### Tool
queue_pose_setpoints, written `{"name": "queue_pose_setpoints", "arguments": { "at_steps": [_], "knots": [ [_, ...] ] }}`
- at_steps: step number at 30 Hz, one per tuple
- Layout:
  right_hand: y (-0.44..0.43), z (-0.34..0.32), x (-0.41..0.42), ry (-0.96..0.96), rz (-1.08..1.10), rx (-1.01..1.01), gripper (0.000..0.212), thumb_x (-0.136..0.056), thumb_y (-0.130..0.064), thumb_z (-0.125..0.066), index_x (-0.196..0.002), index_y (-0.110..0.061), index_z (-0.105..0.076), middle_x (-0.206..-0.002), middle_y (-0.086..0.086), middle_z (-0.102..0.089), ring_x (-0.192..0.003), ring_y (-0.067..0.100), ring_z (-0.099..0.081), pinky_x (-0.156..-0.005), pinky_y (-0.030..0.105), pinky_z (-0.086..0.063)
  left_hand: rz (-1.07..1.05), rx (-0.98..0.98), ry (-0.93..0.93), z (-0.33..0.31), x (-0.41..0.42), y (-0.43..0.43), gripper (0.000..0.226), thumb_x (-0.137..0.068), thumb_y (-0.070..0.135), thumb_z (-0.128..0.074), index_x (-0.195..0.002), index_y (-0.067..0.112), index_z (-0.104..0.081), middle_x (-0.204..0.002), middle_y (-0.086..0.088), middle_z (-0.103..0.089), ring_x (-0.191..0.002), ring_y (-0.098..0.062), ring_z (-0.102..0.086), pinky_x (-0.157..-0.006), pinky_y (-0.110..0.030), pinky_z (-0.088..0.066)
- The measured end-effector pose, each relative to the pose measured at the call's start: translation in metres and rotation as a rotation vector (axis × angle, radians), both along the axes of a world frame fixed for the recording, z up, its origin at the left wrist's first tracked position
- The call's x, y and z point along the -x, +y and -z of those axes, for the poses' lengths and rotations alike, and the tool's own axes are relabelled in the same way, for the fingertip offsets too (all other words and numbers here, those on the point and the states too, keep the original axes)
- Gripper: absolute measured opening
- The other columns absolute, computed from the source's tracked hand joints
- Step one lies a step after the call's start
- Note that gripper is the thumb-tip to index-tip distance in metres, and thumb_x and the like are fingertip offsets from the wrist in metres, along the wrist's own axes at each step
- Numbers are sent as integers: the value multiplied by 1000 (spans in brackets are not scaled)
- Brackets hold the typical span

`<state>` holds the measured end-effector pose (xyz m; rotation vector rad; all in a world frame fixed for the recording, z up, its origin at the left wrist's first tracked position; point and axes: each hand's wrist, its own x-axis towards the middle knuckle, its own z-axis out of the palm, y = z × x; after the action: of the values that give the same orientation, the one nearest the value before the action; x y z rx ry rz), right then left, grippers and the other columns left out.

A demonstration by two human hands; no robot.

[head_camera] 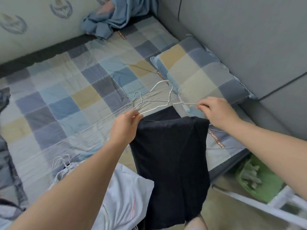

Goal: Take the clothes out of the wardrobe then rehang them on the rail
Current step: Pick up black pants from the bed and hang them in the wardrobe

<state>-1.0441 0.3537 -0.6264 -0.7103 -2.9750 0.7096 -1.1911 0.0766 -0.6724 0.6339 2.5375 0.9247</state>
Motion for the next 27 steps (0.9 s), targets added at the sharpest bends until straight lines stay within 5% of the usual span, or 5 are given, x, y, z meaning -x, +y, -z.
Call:
{"name": "queue_pose_setpoints", "arguments": {
  "at_steps": [6,14,27],
  "knots": [
    [-69,-95,-119,89,203,-6,16,-96,-20,-60,-96,-15,-75,-89,-1,-68,-88,25,-62,-79,41,-51,85,-149,-19,-91,-78,-41,18,-99,34,-58,-97,22,-71,-92,6,-68,-90,-19,-60,-82,-38,-50],
    [-155,-164,-278,321,561,-16,14,-94,-21,-64,-96,-17,-76,-86,-5,-68,-81,17,-62,-74,36,-50,305,-277,67,-165,-177,-54,15,-98,32,-60,-99,23,-72,-88,12,-65,-85,-8,-56,-75,-24,-44],
    [-280,-211,-533,513,954,-80,10,-90,-20,-68,-90,-27,-76,-80,-14,-68,-80,2,-63,-76,26,-52,724,-458,95,-227,-378,-55,13,-99,28,-59,-97,22,-71,-89,10,-64,-84,-18,-57,-87,-56,-46]
  ]
}}
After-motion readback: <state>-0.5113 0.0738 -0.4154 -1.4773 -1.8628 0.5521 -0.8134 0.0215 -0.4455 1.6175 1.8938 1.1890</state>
